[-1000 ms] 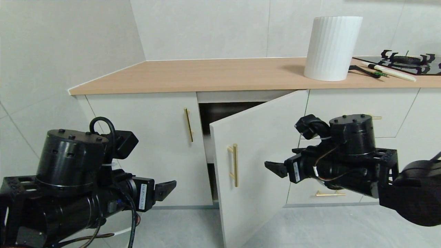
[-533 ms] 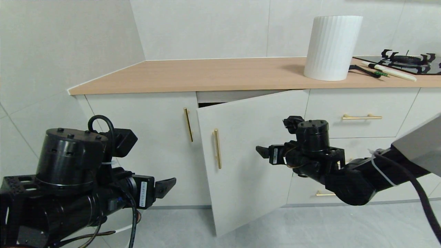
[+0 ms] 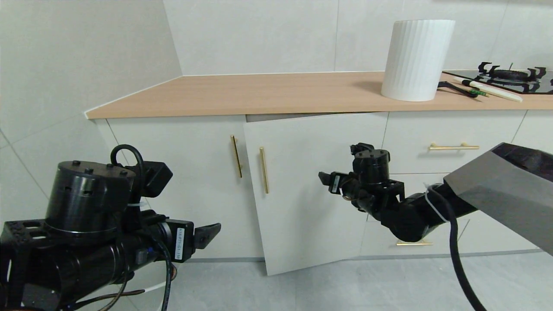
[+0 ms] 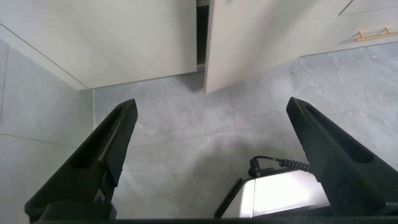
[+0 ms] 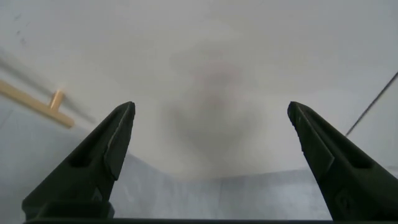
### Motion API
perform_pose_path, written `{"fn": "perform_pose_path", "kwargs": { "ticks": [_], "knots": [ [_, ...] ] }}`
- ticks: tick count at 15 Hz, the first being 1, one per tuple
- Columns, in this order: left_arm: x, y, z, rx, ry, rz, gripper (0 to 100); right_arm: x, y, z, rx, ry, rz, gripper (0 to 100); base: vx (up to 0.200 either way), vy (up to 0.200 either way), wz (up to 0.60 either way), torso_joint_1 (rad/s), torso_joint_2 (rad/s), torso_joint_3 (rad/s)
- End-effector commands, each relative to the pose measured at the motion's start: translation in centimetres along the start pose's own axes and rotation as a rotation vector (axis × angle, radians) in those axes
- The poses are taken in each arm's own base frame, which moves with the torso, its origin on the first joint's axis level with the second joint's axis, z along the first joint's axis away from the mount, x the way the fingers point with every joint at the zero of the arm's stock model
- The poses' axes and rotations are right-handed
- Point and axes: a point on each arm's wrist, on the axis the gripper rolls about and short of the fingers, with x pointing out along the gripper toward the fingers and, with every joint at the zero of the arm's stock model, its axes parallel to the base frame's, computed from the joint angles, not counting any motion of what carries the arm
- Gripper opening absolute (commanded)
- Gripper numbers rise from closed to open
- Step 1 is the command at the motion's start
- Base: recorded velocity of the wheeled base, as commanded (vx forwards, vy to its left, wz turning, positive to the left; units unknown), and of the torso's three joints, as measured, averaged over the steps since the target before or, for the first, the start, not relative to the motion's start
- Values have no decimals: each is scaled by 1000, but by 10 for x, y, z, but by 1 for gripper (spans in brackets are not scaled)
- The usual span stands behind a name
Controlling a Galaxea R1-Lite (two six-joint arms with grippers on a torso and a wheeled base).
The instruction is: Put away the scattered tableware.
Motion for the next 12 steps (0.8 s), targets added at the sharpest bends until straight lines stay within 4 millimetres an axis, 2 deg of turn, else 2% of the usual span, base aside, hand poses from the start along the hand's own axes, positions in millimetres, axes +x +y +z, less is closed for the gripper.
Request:
{"fn": "perform_pose_path", "kwargs": {
  "ticks": [1, 6, 12],
  "knots": [
    [0, 0, 0, 0, 1, 0, 100, 24, -9, -13, 24, -2, -44, 100, 0, 0, 0, 0, 0, 0],
    [1, 0, -1, -1, 4, 1, 100, 64, -28, -20, 68, -85, -165, 100, 0, 0, 0, 0, 0, 0],
    [1, 0, -1, -1, 4, 1, 100, 90, -44, -25, 77, -161, -273, 100, 0, 0, 0, 0, 0, 0]
  ]
}}
